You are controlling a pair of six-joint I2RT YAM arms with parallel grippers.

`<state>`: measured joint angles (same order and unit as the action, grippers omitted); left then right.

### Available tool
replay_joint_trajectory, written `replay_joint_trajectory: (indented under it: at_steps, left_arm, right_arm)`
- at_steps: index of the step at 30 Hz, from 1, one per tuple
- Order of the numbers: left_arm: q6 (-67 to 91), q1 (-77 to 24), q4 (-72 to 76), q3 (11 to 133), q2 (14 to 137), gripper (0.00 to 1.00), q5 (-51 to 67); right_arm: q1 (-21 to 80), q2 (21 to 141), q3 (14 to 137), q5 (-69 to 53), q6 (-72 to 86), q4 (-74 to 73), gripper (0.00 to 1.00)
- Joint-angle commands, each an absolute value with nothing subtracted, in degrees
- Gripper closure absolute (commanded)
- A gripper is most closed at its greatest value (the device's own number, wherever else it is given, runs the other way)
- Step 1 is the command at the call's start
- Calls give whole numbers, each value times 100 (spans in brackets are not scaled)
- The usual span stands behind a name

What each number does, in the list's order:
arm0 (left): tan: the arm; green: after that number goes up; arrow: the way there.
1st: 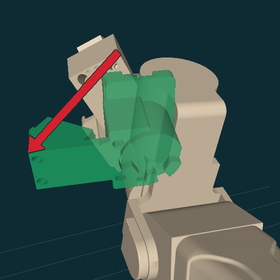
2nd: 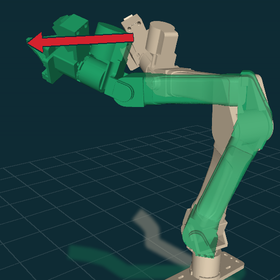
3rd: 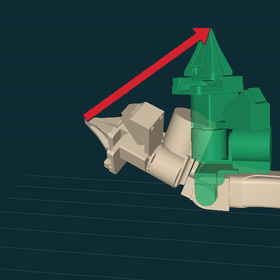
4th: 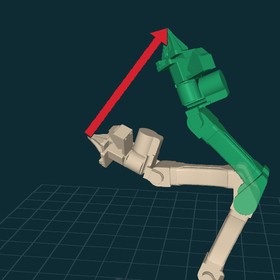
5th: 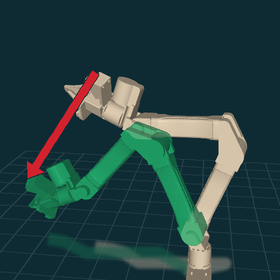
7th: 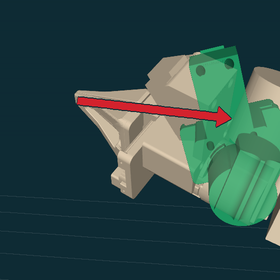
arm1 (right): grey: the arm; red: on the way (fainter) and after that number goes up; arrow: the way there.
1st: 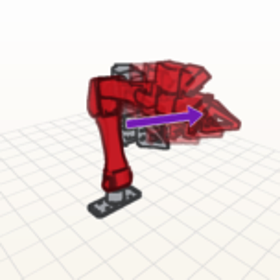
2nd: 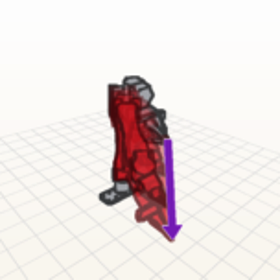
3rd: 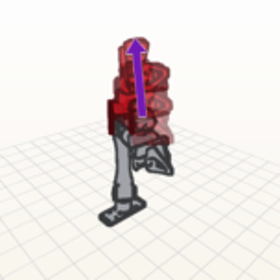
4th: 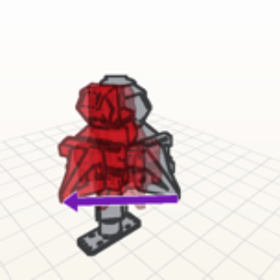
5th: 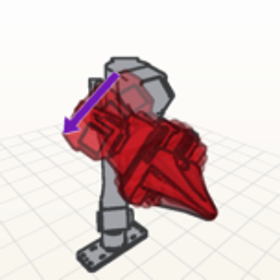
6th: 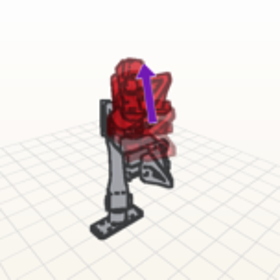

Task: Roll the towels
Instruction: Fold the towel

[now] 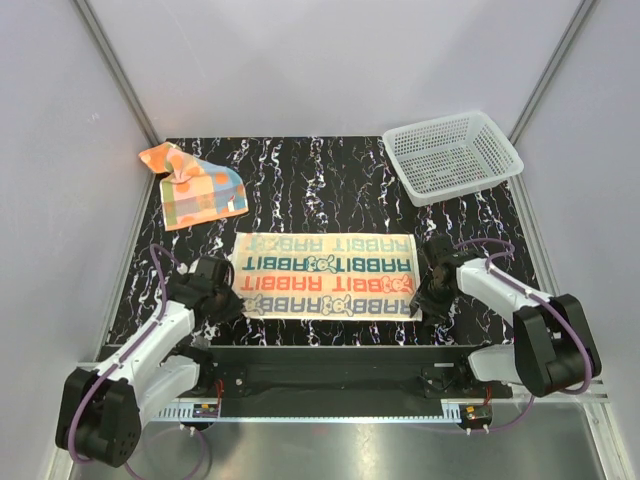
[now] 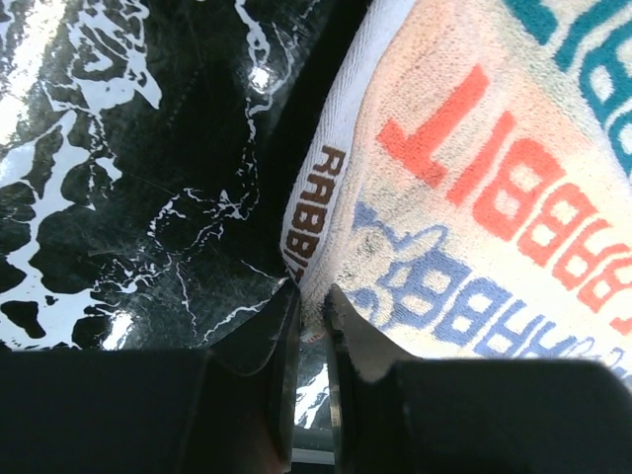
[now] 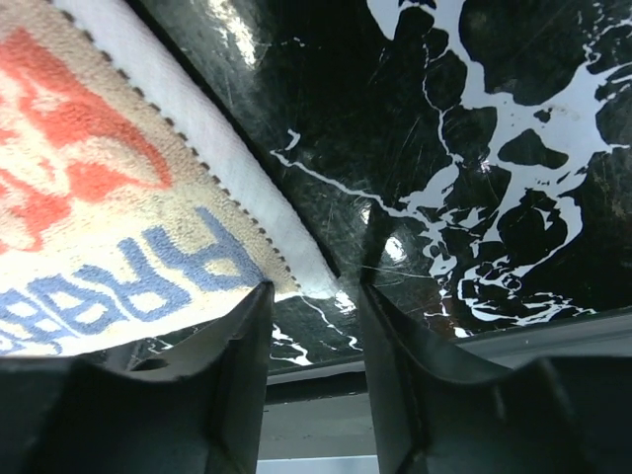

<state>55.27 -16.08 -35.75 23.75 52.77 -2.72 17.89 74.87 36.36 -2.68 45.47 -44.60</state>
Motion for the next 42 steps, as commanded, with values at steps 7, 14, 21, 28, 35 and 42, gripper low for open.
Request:
replay_joint_trajectory:
  at_steps: [7,14,21,28,35,42]
  left_arm:
    - [5300,-1626,-3279,2241,5168,82,139]
    - [5238,-1626,-3261,2268,5107,83,237]
    - [5247,-1626,-3410,2452,4966,100,308]
    - [5124,-1626,-3928,2988,4808,100,106]
    - [4835,-1521,-4271,4163,5272,100,115]
    - [4492,-1047,-4140,4763,5896,100,308]
  right_arm:
    - [1986,7893,4017,-194,4474,-4517,78]
    - [1995,7726,3964,-123,4482,-4614,100]
    - [1995,7418,4086,-132,4526,-4737,100]
    - [1995,7198,4849,-62,4448,-5150,100]
    - [1995,7636,5967,289,4096,-5440,100]
    - [1916,8261,6688,457,3903,-5361,100]
